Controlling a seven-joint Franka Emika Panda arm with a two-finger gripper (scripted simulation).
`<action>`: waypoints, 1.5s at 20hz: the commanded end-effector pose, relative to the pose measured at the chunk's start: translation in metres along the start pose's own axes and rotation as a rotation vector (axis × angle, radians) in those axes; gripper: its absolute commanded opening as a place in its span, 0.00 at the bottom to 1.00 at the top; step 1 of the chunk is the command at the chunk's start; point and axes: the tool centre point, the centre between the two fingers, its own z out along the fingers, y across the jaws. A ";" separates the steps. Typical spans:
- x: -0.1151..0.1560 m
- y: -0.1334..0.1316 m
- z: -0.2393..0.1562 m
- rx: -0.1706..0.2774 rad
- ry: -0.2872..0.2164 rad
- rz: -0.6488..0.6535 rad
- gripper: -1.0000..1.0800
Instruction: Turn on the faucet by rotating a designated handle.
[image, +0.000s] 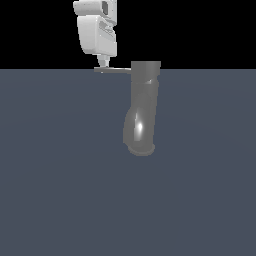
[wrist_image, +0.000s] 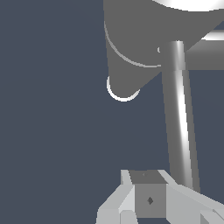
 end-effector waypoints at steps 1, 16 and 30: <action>0.002 0.009 0.000 -0.004 0.002 0.001 0.00; 0.005 0.051 0.000 -0.003 0.002 0.002 0.00; 0.020 0.080 0.000 0.000 0.002 0.005 0.00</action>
